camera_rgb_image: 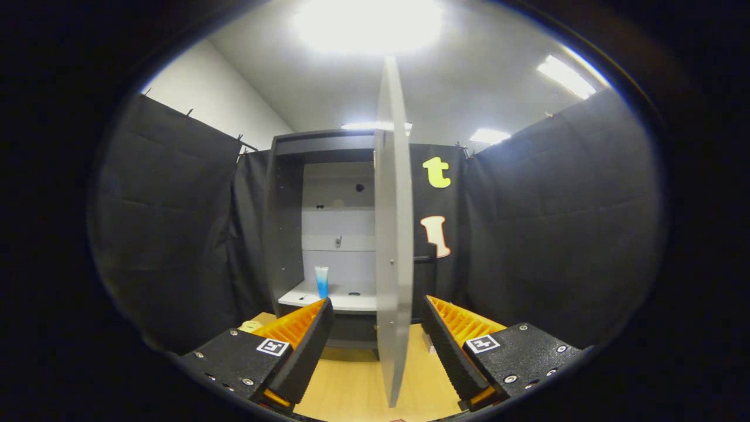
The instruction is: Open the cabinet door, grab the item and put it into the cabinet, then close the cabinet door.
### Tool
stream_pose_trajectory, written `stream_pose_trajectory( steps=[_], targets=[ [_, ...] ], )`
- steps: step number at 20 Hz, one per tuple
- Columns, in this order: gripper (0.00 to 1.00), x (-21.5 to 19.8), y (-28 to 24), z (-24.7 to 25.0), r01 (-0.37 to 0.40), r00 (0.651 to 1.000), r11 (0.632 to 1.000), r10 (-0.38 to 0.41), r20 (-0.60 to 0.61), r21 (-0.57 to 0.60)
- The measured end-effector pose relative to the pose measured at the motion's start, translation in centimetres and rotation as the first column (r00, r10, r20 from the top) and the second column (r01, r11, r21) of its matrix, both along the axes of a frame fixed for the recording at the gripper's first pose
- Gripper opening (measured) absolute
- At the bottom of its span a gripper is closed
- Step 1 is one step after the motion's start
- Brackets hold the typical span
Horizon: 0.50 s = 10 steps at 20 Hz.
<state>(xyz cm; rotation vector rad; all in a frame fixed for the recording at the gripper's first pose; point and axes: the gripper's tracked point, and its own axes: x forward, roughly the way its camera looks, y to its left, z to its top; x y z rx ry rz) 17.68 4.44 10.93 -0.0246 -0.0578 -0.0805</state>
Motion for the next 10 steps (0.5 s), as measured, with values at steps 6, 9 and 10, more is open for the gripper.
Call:
stream_pose_trajectory(
  steps=[6,9,10],
  targets=[
    [0.94,-0.4,-9.1,0.8,0.22,0.975,0.975,-0.221,0.037,0.033],
    [0.94,1.5,-12.4,1.1,0.304,0.95,0.951,-0.307,0.058,0.059],
    [0.93,2.0,-13.0,1.3,0.325,0.943,0.944,-0.328,0.052,0.061]
  ],
)
